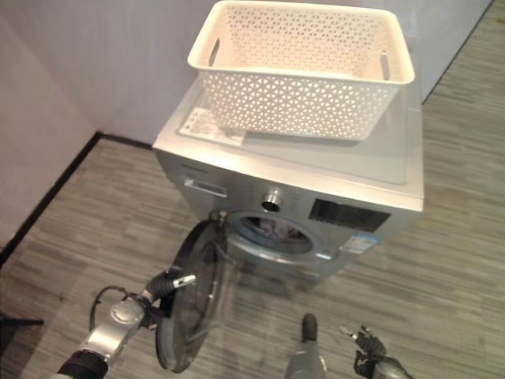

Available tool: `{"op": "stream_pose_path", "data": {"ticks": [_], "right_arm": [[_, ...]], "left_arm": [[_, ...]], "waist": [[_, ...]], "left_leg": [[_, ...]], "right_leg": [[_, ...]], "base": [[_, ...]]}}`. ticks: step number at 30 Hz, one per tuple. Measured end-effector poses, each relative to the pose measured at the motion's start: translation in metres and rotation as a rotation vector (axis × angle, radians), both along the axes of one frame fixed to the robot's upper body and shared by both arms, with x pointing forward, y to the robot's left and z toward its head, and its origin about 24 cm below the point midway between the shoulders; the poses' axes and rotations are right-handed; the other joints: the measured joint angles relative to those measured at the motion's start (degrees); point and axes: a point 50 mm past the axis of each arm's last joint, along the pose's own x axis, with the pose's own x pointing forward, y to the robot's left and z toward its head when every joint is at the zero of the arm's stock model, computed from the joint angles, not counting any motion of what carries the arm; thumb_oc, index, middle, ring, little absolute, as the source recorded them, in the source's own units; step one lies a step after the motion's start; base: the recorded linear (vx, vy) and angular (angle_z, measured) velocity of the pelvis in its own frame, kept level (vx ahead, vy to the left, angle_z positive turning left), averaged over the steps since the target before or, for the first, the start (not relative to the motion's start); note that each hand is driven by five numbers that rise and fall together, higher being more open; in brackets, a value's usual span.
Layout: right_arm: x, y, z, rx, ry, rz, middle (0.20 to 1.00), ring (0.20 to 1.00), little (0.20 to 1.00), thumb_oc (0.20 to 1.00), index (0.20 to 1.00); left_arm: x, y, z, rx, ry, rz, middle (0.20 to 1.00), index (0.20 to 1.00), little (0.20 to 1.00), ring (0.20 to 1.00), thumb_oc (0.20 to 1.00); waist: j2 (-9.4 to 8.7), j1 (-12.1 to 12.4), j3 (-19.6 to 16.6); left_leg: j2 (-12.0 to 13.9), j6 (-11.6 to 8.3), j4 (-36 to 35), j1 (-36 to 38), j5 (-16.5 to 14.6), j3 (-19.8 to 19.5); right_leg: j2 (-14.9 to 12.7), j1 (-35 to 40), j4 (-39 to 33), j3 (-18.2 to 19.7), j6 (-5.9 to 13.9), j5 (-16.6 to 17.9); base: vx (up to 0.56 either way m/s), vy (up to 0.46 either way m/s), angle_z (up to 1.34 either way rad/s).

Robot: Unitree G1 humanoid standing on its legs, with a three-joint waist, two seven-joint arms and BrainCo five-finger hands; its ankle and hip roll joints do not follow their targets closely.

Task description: Grab the laundry basket,head to the washer,open it,put in the laundry and shut it.

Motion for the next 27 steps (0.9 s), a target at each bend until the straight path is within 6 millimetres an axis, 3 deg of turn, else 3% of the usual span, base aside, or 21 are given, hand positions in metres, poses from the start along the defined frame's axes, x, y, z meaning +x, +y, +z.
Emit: {"op": "stream_pose_path", "data": {"ticks": [2, 3, 4, 5, 6, 7, 8, 9, 10, 11, 12, 13, 14, 15, 16, 17, 18, 20, 21, 22, 27], "right_arm": [[0.007, 0.000, 0.004, -0.002, -0.029, 0.009, 1.000, 1.000, 1.000, 1.000, 1.000], [0.012, 0.002, 0.007, 0.004, -0.063, 0.015, 1.000, 1.000, 1.000, 1.000, 1.000], [0.009, 0.002, 0.005, 0.006, -0.047, 0.007, 1.000, 1.000, 1.000, 1.000, 1.000], [0.009, -0.012, 0.009, -0.025, -0.037, -0.012, 1.000, 1.000, 1.000, 1.000, 1.000], [0.015, -0.012, 0.010, -0.020, -0.050, -0.023, 1.000, 1.000, 1.000, 1.000, 1.000], [0.001, -0.012, 0.004, -0.005, -0.009, -0.052, 1.000, 1.000, 1.000, 1.000, 1.000], [-0.009, -0.014, 0.000, 0.000, 0.026, -0.071, 1.000, 1.000, 1.000, 1.000, 1.000], [-0.018, -0.016, -0.003, 0.004, 0.060, -0.088, 1.000, 1.000, 1.000, 1.000, 1.000], [-0.023, -0.021, -0.003, -0.010, 0.080, -0.093, 1.000, 1.000, 1.000, 1.000, 1.000], [-0.022, -0.031, 0.002, -0.040, 0.071, -0.094, 1.000, 1.000, 1.000, 1.000, 1.000], [-0.009, -0.039, 0.010, -0.069, 0.030, -0.081, 1.000, 1.000, 1.000, 1.000, 1.000], [0.012, -0.049, 0.023, -0.105, -0.018, -0.067, 1.000, 1.000, 1.000, 1.000, 1.000], [0.034, -0.053, 0.034, -0.121, -0.069, -0.061, 1.000, 1.000, 1.000, 1.000, 1.000], [0.058, -0.048, 0.045, -0.124, -0.144, -0.034, 1.000, 1.000, 1.000, 1.000, 1.000], [0.080, -0.037, 0.056, -0.125, -0.229, 0.012, 1.000, 1.000, 1.000, 1.000, 1.000], [0.087, -0.026, 0.058, -0.110, -0.278, 0.045, 1.000, 1.000, 1.000, 1.000, 1.000], [0.086, -0.019, 0.055, -0.092, -0.282, 0.054, 1.000, 1.000, 1.000, 1.000, 1.000], [0.065, -0.018, 0.040, -0.068, -0.221, 0.009, 1.000, 1.000, 1.000, 1.000, 1.000], [0.047, -0.017, 0.031, -0.050, -0.192, -0.028, 1.000, 1.000, 1.000, 1.000, 1.000], [0.036, -0.012, 0.026, -0.033, -0.178, -0.036, 1.000, 1.000, 1.000, 1.000, 1.000], [0.042, -0.003, 0.031, -0.012, -0.236, -0.001, 1.000, 1.000, 1.000, 1.000, 1.000]], "left_arm": [[-0.009, -0.004, -0.008, -0.020, 0.030, 0.008, 1.000, 1.000, 1.000, 1.000, 1.000], [-0.014, -0.007, -0.012, -0.027, 0.054, -0.008, 1.000, 1.000, 1.000, 1.000, 1.000], [-0.012, -0.011, -0.013, -0.036, 0.061, -0.030, 1.000, 1.000, 1.000, 1.000, 1.000], [-0.006, -0.024, -0.011, -0.044, 0.054, -0.087, 1.000, 1.000, 1.000, 1.000, 1.000], [-0.005, -0.024, -0.011, -0.042, 0.053, -0.094, 1.000, 1.000, 1.000, 1.000, 1.000], [0.000, -0.030, -0.009, -0.053, 0.040, -0.104, 1.000, 1.000, 1.000, 1.000, 1.000], [0.002, -0.033, -0.007, -0.058, 0.029, -0.117, 1.000, 1.000, 1.000, 1.000, 1.000], [0.003, -0.033, -0.007, -0.059, 0.024, -0.117, 1.000, 1.000, 1.000, 1.000, 1.000], [-0.007, -0.028, -0.013, -0.055, 0.053, -0.104, 1.000, 1.000, 1.000, 1.000, 1.000], [-0.023, -0.024, -0.021, -0.063, 0.095, -0.087, 1.000, 1.000, 1.000, 1.000, 1.000], [-0.037, -0.024, -0.030, -0.073, 0.138, -0.073, 1.000, 1.000, 1.000, 1.000, 1.000], [-0.044, -0.026, -0.035, -0.094, 0.155, -0.061, 1.000, 1.000, 1.000, 1.000, 1.000], [-0.036, -0.023, -0.031, -0.094, 0.130, -0.040, 1.000, 1.000, 1.000, 1.000, 1.000], [-0.027, -0.019, -0.028, -0.072, 0.125, -0.047, 1.000, 1.000, 1.000, 1.000, 1.000], [-0.025, -0.022, -0.028, -0.076, 0.132, -0.053, 1.000, 1.000, 1.000, 1.000, 1.000], [-0.026, -0.023, -0.030, -0.075, 0.146, -0.048, 1.000, 1.000, 1.000, 1.000, 1.000], [-0.027, -0.022, -0.029, -0.082, 0.137, -0.037, 1.000, 1.000, 1.000, 1.000, 1.000], [-0.006, -0.037, -0.018, -0.098, 0.076, -0.083, 1.000, 1.000, 1.000, 1.000, 1.000], [0.013, -0.050, -0.006, -0.114, 0.016, -0.121, 1.000, 1.000, 1.000, 1.000, 1.000], [0.023, -0.058, 0.006, -0.123, -0.036, -0.150, 1.000, 1.000, 1.000, 1.000, 1.000], [0.030, -0.051, 0.017, -0.116, -0.103, -0.128, 1.000, 1.000, 1.000, 1.000, 1.000]], "waist": [[0.40, 0.1, -0.7], [-0.73, 0.2, -0.9], [-2.15, -0.4, -1.4], [0.43, -0.4, -0.9], [0.48, 0.7, -0.7], [0.72, 0.1, -0.7], [1.07, 0.2, -0.5], [1.01, 0.2, -0.6], [-0.09, 0.9, -0.7], [0.11, 2.4, -0.8], [0.73, 3.6, -0.3], [1.32, 3.5, 0.5], [1.05, 3.8, 1.4], [-0.65, 3.5, 4.4], [-2.20, 3.0, 5.6], [-1.98, 2.1, 5.6], [-0.07, 0.7, 5.3], [3.61, -2.1, 3.2], [4.02, -2.5, 3.1], [4.17, -2.2, 3.1], [1.46, -2.3, 0.3]], "left_leg": [[-0.3, -0.04, 0.0, 1.7, 0.0, 0.2], [-0.5, -1.68, 5.5, 0.3, -1.1, 0.7], [-1.2, 0.04, 9.0, -2.5, -3.9, 0.3], [-0.4, 2.37, 6.6, -4.5, -3.3, -0.5], [-0.4, 2.41, 5.9, -3.8, -3.5, 0.0], [0.6, 2.53, 6.2, -4.5, -2.9, -2.3], [1.7, 2.20, 6.0, -4.8, -2.1, -4.5], [2.4, 1.87, 5.9, -6.0, -1.3, -6.6], [2.3, 1.50, 4.7, -6.3, -0.1, -8.2], [2.6, 3.87, 2.6, -5.2, 1.6, -7.8], [3.4, 4.65, 2.4, -6.6, 2.6, -8.2], [4.1, 2.52, 7.8, -14.2, 4.2, -10.7], [4.7, 0.77, 11.0, -20.2, 6.6, -12.9], [4.1, 0.31, 11.9, -23.1, 7.6, -16.0], [2.8, 1.01, 23.7, -24.1, 0.9, -17.6], [2.1, 0.47, 26.9, -19.9, -1.4, -17.0], [2.0, -0.90, 21.8, -9.1, -2.7, -15.8], [2.4, 0.37, 6.3, 1.8, -2.6, -12.3], [2.1, 1.66, 0.7, 3.6, -1.7, -10.5], [1.5, 2.71, -0.2, 3.6, -0.2, -10.2], [-4.9, 5.66, 0.1, 3.4, -5.3, -9.1]], "right_leg": [[0.3, 1.4, -0.4, 0.2, -0.02, 0.1], [-1.7, 2.8, -0.4, 0.4, -0.27, 0.3], [-3.1, 3.8, 0.2, 0.8, -0.19, 0.3], [-2.1, 1.2, 5.0, 3.5, 0.18, 0.0], [-2.1, -1.1, 10.1, 7.3, 2.40, -3.7], [1.2, -1.7, 16.9, 13.5, 2.46, -11.5], [4.1, -1.7, 19.6, 16.3, 1.79, -15.3], [5.7, -0.1, 16.9, 14.8, 1.04, -15.7], [5.9, 4.7, 7.7, 12.1, 0.36, -15.3], [7.1, 7.7, -0.2, 12.4, -0.65, -11.5], [8.3, 7.3, -0.8, 12.3, -1.32, -10.4], [9.1, 2.2, 2.2, 10.7, -2.41, -10.3], [9.5, -4.8, 7.2, 9.3, -4.06, -10.8], [8.5, -6.4, 7.3, 7.8, -6.57, -10.6], [8.6, -6.7, 7.5, 7.7, -7.66, -10.1], [9.4, -4.8, 7.5, 7.7, -8.46, -10.4], [11.4, -2.3, 7.8, 7.6, -9.27, -10.9], [12.4, -3.1, 9.0, 5.9, -8.62, -11.4], [11.5, -3.5, 9.4, 4.5, -8.29, -10.4], [11.6, -3.9, 10.1, 4.6, -7.76, -9.4], [7.3, -7.1, 7.7, 9.2, -3.89, -3.6]], "base": [[-0.22, 0.075, -0.19], [-0.21, -0.015, 0.13], [-0.21, -0.039, 0.26], [-0.10, -0.112, 0.14], [-0.11, -0.204, 0.30], [-0.01, -0.256, 0.56], [0.01, -0.331, 1.07], [0.02, -0.240, 1.03], [-0.13, -0.314, 0.57], [-0.37, -0.280, 0.14], [-0.47, -0.316, 0.08], [-0.43, -0.176, 0.25], [-0.25, -0.044, 0.65], [-0.20, 0.024, 0.37], [-0.08, 0.157, 0.36], [-0.06, 0.211, -0.05], [-0.13, 0.329, 0.05], [-0.23, 0.335, 0.50], [-0.22, 0.268, 0.52], [-0.24, 0.280, 0.08], [-0.15, 0.104, -0.53]]}}
